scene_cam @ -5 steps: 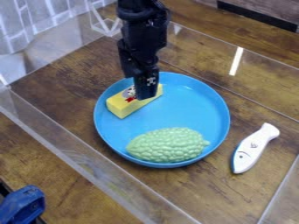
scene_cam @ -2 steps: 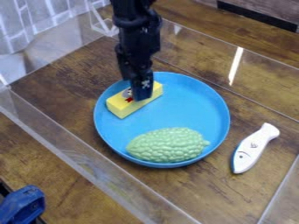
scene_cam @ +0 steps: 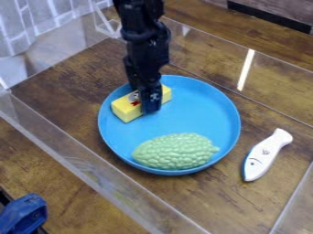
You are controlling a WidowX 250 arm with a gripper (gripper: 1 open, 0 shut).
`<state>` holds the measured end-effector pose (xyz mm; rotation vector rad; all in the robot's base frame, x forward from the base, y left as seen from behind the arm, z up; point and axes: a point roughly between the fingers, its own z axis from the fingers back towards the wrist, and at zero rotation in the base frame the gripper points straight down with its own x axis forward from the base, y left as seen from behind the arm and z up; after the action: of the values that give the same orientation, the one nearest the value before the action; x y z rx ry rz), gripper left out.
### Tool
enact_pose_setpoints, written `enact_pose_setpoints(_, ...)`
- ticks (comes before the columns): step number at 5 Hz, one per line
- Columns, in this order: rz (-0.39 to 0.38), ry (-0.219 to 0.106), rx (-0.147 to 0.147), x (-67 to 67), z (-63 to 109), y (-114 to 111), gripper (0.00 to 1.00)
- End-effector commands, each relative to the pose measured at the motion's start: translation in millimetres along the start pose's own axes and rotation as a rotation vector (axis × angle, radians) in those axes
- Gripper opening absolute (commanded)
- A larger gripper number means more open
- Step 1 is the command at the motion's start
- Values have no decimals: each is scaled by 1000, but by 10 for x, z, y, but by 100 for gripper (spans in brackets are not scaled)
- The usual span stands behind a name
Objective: Remove the yellow brick from inside the blue tray and put it on the table
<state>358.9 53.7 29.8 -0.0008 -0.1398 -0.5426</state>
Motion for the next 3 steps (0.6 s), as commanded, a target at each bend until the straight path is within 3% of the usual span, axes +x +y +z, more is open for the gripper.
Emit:
enact_pose_setpoints(1,9,-31,35,23,84,115,0)
enact_pose_setpoints(3,-13,-3,58,32,316,196,0)
